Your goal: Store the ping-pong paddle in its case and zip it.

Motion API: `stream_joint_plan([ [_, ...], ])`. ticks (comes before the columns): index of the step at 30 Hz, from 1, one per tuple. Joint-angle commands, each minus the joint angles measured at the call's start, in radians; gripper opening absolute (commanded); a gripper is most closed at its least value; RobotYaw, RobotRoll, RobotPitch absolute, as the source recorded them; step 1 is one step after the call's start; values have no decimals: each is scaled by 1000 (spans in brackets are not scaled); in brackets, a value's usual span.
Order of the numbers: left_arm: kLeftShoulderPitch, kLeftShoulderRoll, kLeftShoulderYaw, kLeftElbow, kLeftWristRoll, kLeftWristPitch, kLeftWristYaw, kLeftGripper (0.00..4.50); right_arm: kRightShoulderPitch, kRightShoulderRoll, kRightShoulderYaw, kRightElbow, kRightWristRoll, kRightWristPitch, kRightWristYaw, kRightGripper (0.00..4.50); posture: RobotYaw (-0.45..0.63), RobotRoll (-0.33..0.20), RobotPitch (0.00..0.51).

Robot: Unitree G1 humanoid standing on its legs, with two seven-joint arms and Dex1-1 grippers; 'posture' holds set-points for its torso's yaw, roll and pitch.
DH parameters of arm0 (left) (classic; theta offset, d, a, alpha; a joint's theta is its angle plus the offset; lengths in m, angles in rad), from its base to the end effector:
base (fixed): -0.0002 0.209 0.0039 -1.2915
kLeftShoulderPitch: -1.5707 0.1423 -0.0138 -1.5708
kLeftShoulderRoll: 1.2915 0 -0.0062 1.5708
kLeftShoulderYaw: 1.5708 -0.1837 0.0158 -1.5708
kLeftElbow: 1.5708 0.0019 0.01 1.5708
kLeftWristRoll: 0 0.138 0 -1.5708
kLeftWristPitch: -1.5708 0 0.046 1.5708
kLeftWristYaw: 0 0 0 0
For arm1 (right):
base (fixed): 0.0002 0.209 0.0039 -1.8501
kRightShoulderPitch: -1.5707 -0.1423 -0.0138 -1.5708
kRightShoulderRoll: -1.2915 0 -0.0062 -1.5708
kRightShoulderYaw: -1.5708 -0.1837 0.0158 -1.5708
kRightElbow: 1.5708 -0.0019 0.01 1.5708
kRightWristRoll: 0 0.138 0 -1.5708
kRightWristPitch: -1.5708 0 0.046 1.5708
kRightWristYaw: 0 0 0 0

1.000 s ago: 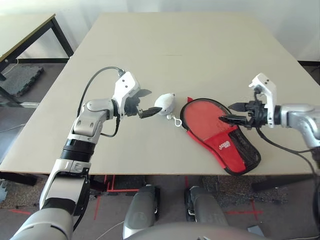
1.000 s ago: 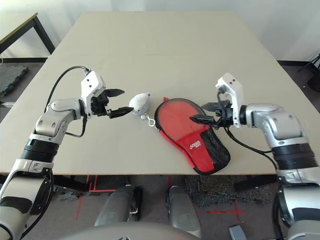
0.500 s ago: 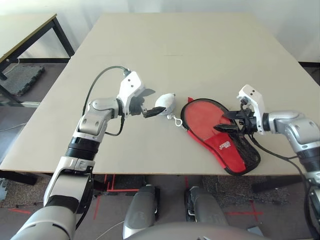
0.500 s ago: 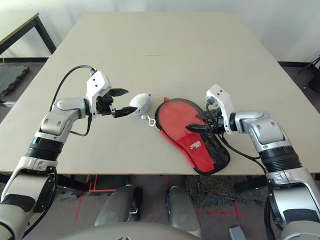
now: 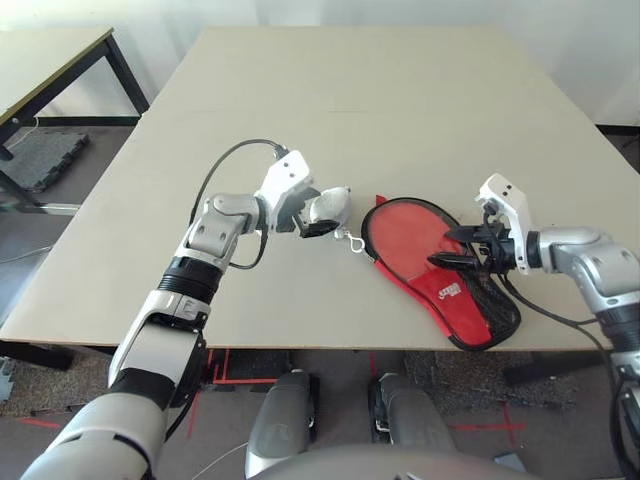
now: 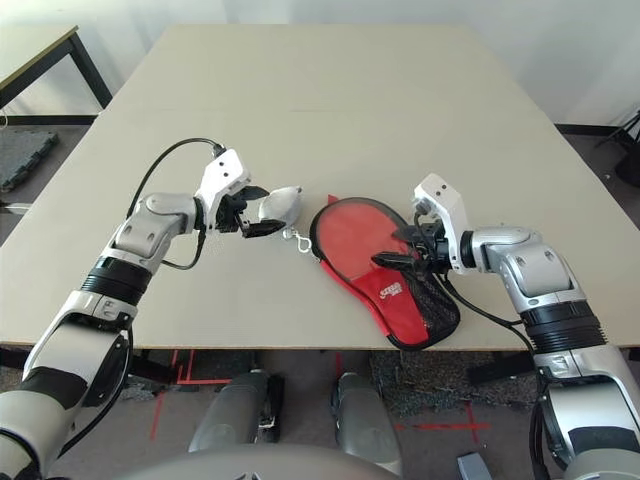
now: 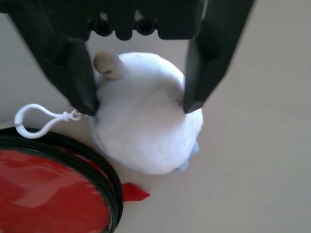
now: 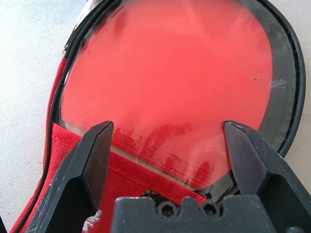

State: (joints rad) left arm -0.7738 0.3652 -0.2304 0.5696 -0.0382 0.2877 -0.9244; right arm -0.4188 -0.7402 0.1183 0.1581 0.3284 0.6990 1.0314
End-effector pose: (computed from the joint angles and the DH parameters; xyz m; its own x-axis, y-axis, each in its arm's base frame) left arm 0.3344 0.1675 0.1327 0.5062 -0.7467 -0.4315 0.8582 0.4855 0.1665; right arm 0.2674 -0.2655 0.1265 0.4566 0.6839 -0.5691 -0.7648 0.6285 0.1416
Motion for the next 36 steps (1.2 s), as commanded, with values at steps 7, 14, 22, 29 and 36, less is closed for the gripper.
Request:
stream_joint_plan([
  [7,-118,-65,-11,167,56,-98,43,12,35,2,46,18,-25,35,9,4500,78,0,87],
  [14,-262,-131,12,365,87,-245,146,12,40,8,60,25,-38,34,7,4500,79,0,88],
  [22,-419,-195,22,604,149,-400,312,12,62,18,72,29,-60,40,-6,4500,59,0,90],
  [29,-480,-229,39,699,188,-471,442,12,84,19,71,6,-61,53,-10,4500,43,0,101],
  [36,-523,-287,54,736,212,-511,537,12,110,9,62,-23,-54,70,-11,4500,18,0,111],
])
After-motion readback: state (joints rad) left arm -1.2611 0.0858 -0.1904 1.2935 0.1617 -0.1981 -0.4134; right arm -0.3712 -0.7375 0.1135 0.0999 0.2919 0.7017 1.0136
